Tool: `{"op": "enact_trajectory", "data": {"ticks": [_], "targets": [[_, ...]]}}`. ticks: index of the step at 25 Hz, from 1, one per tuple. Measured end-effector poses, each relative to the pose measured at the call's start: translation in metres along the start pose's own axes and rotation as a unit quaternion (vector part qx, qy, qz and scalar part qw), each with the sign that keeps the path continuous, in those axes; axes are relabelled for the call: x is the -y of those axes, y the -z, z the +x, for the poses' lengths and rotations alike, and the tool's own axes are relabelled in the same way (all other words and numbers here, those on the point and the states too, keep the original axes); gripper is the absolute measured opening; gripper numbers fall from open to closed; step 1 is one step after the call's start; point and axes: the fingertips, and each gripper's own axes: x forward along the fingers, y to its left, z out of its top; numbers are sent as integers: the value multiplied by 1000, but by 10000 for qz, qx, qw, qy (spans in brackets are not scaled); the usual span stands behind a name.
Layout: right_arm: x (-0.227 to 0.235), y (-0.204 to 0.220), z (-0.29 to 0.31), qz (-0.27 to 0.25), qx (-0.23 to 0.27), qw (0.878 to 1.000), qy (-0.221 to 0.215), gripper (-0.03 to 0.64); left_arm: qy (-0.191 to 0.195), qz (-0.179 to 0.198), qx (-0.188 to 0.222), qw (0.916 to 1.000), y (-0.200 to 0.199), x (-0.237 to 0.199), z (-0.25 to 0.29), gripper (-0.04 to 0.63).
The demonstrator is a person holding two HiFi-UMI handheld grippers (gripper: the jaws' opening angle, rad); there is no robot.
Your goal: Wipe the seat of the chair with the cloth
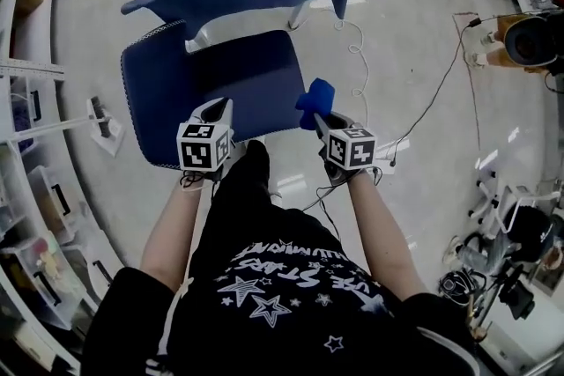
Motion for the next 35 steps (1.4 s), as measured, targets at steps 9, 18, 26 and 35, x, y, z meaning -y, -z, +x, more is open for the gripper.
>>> {"op": "enact_trajectory", "data": {"ticks": [9, 18, 26, 35], "targets": [[-21, -45, 112, -739, -787, 9931, -448, 55, -263, -590, -316, 9974, 7, -55, 49, 20], [-64, -58, 214, -1645, -1235, 9733, -1019, 55, -811, -1175, -449, 9887, 34, -103, 77, 21], [-108, -38, 289, -2168, -1613, 9482, -1671, 55, -1107, -1534, -611, 9800, 65, -119, 97, 21], [-153, -21, 360, -2705, -1653, 9225, -2203, 55, -1373, -1907, -729, 9693, 93, -126, 112, 21]]}}
